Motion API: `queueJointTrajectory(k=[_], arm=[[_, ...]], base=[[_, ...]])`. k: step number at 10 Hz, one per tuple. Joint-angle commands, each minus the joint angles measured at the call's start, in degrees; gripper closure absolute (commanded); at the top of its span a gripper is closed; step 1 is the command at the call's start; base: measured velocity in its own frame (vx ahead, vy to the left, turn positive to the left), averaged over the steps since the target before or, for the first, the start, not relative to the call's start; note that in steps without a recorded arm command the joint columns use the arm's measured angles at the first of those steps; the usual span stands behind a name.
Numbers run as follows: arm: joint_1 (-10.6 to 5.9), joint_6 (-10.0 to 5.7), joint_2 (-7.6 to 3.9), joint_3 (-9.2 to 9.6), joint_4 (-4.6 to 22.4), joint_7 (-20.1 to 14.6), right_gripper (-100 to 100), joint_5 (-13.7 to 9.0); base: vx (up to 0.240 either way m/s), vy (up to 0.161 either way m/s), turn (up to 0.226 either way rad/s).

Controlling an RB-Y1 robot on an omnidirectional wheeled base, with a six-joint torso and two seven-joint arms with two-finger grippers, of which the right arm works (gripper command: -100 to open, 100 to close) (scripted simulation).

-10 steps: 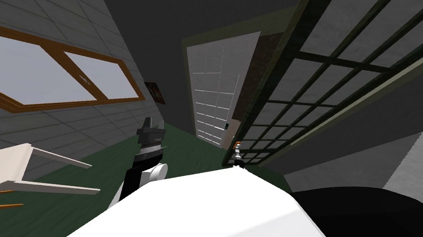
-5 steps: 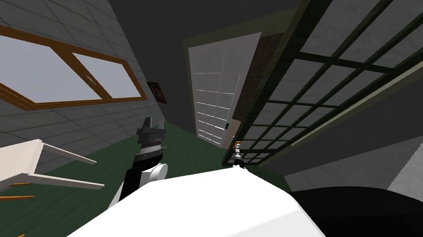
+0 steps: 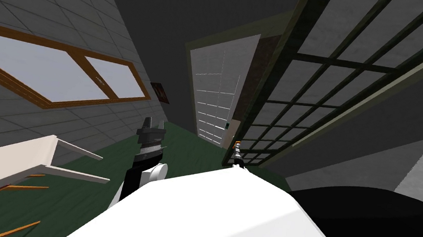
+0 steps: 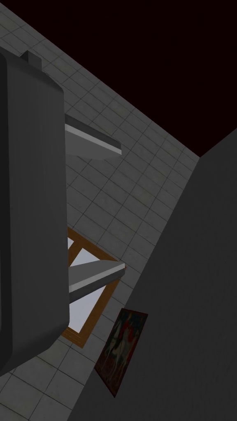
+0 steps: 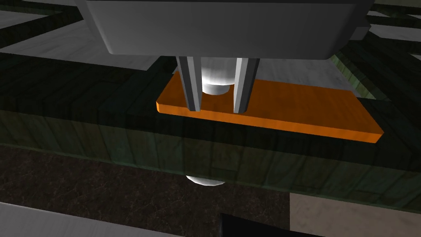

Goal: Pull the door open

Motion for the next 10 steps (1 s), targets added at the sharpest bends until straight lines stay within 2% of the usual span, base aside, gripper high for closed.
queueJointTrajectory(k=[1,3,4,6,7,9,10], arm=[[1.78,1.70,-0.47,-0.55,-2.66,-0.51,100,-0.46],[1.69,1.47,-1.10,1.67,-2.69,-4.36,100,-2.37],[1.69,1.47,-1.10,1.67,-2.69,-5.21,100,-2.37],[1.59,1.23,-1.77,4.01,-2.72,-9.04,100,-4.39],[1.59,1.23,-1.77,4.01,-2.72,-9.94,100,-4.39],[1.49,0.99,-2.43,6.35,-2.75,-13.80,100,-6.41],[1.49,0.99,-2.43,6.35,-2.75,-14.68,100,-6.41]], base=[[-0.007,-0.006,0.004],[-0.044,-0.017,0.065],[-0.045,-0.035,0.038],[-0.054,-0.032,0.075],[-0.044,-0.034,0.048],[-0.048,-0.024,0.062],[-0.047,-0.017,0.044]])
